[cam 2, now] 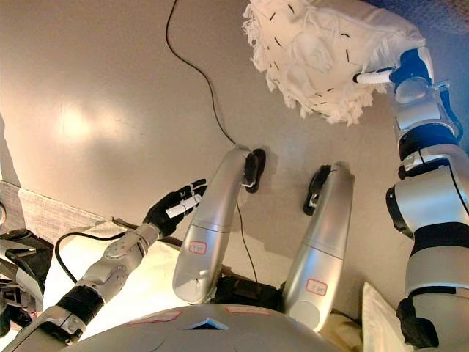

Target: Pick up the pillow and put it on the sofa.

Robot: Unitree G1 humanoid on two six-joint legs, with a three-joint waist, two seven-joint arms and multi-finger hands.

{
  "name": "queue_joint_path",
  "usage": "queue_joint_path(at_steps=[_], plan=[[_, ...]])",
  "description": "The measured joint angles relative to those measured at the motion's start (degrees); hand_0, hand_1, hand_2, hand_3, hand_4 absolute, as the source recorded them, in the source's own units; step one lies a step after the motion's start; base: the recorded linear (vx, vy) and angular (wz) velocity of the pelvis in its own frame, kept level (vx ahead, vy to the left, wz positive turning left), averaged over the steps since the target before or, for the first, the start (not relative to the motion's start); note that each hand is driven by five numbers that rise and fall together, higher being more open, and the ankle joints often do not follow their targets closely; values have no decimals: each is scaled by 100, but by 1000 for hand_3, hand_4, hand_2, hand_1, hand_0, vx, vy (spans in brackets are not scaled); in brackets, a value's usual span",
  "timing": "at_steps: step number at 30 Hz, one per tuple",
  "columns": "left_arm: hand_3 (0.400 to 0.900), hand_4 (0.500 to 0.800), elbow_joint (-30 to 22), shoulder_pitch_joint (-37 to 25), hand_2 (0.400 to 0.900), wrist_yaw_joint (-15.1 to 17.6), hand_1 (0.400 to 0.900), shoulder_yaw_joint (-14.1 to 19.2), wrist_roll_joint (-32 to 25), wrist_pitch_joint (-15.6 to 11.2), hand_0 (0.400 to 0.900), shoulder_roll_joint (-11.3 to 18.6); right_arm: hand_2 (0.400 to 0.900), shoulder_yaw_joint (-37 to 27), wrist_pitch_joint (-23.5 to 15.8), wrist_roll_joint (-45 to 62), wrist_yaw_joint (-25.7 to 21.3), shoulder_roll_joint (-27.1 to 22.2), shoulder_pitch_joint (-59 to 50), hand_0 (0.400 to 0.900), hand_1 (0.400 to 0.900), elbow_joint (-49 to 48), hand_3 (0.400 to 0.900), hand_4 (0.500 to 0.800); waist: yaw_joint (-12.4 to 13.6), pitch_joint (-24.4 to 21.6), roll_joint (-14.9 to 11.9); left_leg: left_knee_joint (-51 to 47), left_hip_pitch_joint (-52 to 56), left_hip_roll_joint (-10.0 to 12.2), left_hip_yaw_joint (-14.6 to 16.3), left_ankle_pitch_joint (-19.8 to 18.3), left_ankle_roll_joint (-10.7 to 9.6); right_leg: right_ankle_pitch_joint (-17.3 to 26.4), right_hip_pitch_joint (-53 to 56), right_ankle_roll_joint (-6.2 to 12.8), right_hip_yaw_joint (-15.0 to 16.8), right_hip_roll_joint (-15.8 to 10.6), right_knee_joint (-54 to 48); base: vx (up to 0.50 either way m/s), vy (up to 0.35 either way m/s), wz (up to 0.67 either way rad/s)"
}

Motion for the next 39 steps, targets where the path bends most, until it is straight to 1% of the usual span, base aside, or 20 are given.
queue_joint_path(at_steps=[2,6,7,8,11,17,19,22,25,27,31,34,35,36,37,38,39], plan=[[900,800,2,111,900,-1,900,14,14,4,900,0,900,-88,-59,55,150,0,3,900,900,-1,900,800,-7,-1,1,2,113,15,-9,-8,-13,-1,110,1,10,-4,3,105,-2,-5],[900,800,17,365,900,-13,900,45,22,10,900,0,900,-111,-127,169,297,-5,4,900,900,-70,900,800,-8,-1,2,28,271,13,-12,-9,-11,-1,270,3,12,-18,20,130,-3,-5],[900,800,25,409,900,-15,900,49,63,13,900,-1,688,-116,-132,173,334,-8,4,688,688,-99,688,673,-7,-1,2,34,295,17,-9,-9,-9,-2,294,3,4,-21,26,129,-11,-1],[900,800,27,462,900,-21,900,60,119,15,900,-1,400,-120,-165,174,392,-8,4,400,400,-116,400,500,0,-1,2,50,326,21,-9,-9,-8,-1,326,2,4,-21,38,125,-12,2],[900,800,82,522,900,-47,900,87,187,32,900,-2,400,-140,-186,175,563,-29,5,400,400,-241,400,500,0,-1,2,146,395,18,-8,-21,-1,-15,406,23,8,-30,126,113,-3,1],[900,800,243,616,900,-129,900,143,234,120,900,-10,400,-155,-218,186,629,-26,106,400,400,-333,400,500,-1,-1,4,422,483,13,-20,-37,9,-45,528,61,33,-32,382,124,7,-2],[900,800,246,669,900,-160,900,148,234,161,900,-11,400,-155,-218,178,628,-24,167,400,400,-344,400,500,-10,-1,3,503,504,6,-19,-38,10,-46,556,62,45,-34,447,146,19,-2],[900,800,262,749,900,-171,900,153,236,290,900,-20,400,-159,-218,165,634,-23,335,400,400,-403,400,500,-10,-1,4,667,572,-1,-24,-46,21,-54,639,79,68,-38,601,134,15,-1],[900,800,447,762,900,-217,900,156,258,332,900,-85,400,-160,-215,166,663,-19,489,400,400,-450,400,500,-38,0,3,786,614,-2,-36,-46,20,-55,704,79,70,-37,713,116,3,-1],[900,800,562,771,900,-226,900,182,380,333,900,-163,400,-180,-213,165,665,-19,568,400,400,-450,400,500,-58,0,1,807,613,0,-57,-46,19,-55,716,79,66,-34,727,102,9,-4],[900,800,630,783,900,-270,900,181,441,397,900,-236,400,-234,-211,166,678,-19,764,400,400,-452,400,500,-76,4,-6,785,617,4,-59,-57,-4,-55,707,79,64,-37,707,72,12,-4],[900,800,697,801,900,-289,900,181,452,447,900,-254,400,-326,-211,164,769,75,902,400,400,-481,400,500,-195,12,-19,720,615,-19,-29,-134,-147,-55,693,80,68,-68,579,21,2,-6],[900,800,755,804,900,-325,900,181,456,457,900,-286,400,-326,-211,158,809,107,940,400,400,-520,400,500,-209,11,-17,681,615,-12,-20,-182,-231,-55,666,81,66,-117,502,-68,0,-10],[900,800,798,797,900,-341,900,201,458,457,900,-357,400,-325,-211,148,819,110,960,400,400,-596,400,500,-173,5,-8,518,588,46,7,-196,-305,-53,602,160,33,-90,377,-149,1,-12],[900,800,796,790,900,-344,900,254,464,449,900,-418,400,-335,-214,130,838,108,962,400,400,-680,400,500,-93,-2,-4,288,552,209,44,-184,-401,-158,489,144,64,73,676,-261,8,-15],[900,800,800,711,900,-312,900,243,462,412,900,-449,400,-341,-217,92,850,106,964,400,400,-692,400,500,-91,-11,-47,-90,519,286,108,-108,-559,-331,641,-73,-94,134,1309,-281,8,-12],[900,800,766,610,900,-312,900,243,462,344,900,-370,400,-341,-227,90,848,85,941,400,400,-711,400,500,-118,-7,-219,-389,470,305,236,33,-830,-505,951,-292,-207,116,1342,-288,4,-11]])
